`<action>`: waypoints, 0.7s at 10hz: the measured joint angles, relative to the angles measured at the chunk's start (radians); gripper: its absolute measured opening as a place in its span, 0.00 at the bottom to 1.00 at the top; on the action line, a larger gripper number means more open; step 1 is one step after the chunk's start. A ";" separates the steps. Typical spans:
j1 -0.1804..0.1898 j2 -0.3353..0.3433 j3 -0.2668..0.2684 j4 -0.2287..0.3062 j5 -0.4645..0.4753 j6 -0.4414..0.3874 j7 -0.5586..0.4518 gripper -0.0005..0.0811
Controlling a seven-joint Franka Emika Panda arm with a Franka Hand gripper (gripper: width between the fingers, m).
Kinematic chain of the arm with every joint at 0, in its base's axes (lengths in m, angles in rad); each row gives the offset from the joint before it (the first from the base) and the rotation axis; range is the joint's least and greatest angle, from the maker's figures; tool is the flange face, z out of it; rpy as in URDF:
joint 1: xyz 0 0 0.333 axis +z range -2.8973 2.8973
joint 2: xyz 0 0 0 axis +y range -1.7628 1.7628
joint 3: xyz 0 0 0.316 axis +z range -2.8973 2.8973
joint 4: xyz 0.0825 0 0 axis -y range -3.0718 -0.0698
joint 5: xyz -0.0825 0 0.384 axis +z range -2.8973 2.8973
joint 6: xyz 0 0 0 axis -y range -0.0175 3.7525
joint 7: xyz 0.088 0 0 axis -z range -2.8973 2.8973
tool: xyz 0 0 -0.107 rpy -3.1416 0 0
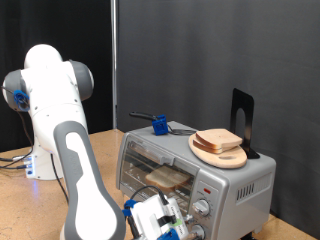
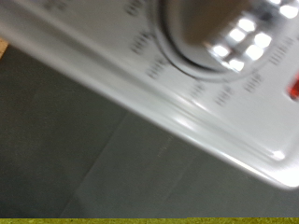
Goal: Make a piece of toast with the oven
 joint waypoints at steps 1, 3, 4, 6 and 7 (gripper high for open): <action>-0.007 -0.008 0.000 0.000 0.000 -0.006 0.020 0.62; -0.023 -0.025 -0.009 -0.008 -0.007 -0.011 0.079 0.79; -0.032 -0.034 -0.023 -0.017 -0.023 -0.020 0.111 0.79; -0.050 -0.053 -0.052 -0.044 -0.055 -0.048 0.159 0.98; -0.060 -0.067 -0.068 -0.063 -0.068 -0.067 0.202 0.98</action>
